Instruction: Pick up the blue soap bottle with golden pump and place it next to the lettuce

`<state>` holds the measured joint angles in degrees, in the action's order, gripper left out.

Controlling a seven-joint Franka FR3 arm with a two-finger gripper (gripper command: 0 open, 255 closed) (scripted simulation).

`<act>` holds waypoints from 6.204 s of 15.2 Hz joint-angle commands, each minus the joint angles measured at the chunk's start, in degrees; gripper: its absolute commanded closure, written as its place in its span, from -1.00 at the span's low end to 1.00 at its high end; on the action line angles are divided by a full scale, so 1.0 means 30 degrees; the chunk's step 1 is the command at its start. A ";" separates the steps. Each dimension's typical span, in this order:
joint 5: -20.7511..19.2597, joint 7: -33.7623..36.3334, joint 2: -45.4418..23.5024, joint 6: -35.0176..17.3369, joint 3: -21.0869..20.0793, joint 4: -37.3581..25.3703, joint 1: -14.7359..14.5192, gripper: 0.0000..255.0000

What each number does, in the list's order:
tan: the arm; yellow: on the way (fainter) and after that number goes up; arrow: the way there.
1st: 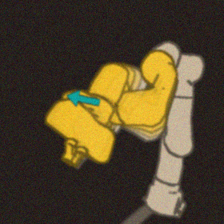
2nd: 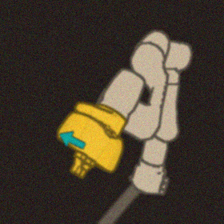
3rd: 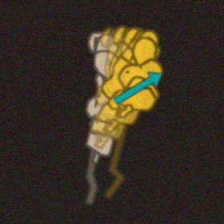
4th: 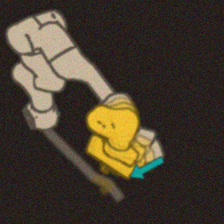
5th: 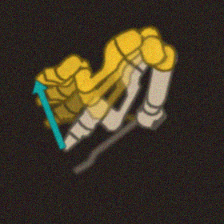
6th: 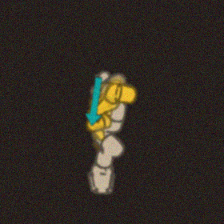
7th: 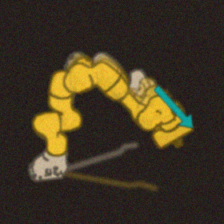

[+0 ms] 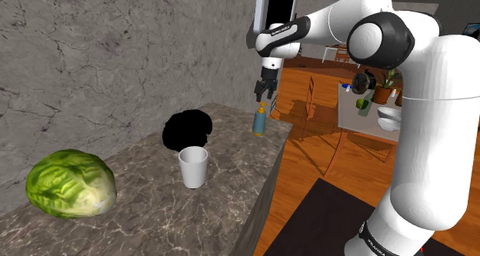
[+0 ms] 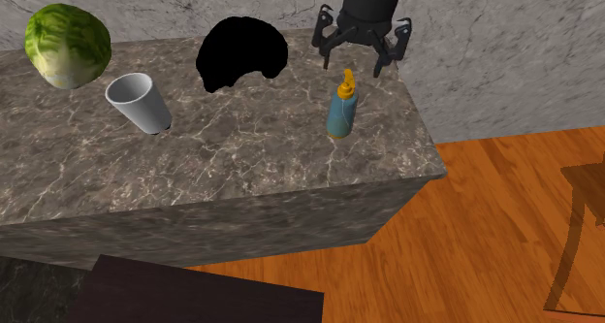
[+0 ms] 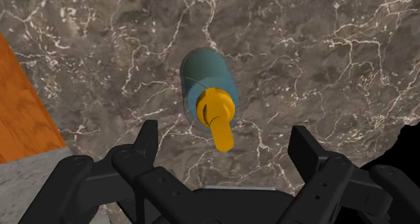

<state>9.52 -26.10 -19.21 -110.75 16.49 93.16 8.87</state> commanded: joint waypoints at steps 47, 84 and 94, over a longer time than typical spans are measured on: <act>-0.0200 0.0437 0.0188 0.4418 0.0105 -0.4282 0.0179 1.00; -0.1396 0.6214 0.3608 0.8758 -0.1519 -0.5756 -0.3614 1.00; -0.1917 1.0771 0.5177 0.7962 -0.3553 -0.3722 -0.6271 1.00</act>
<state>3.88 4.67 -4.05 -86.67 6.50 81.54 -9.14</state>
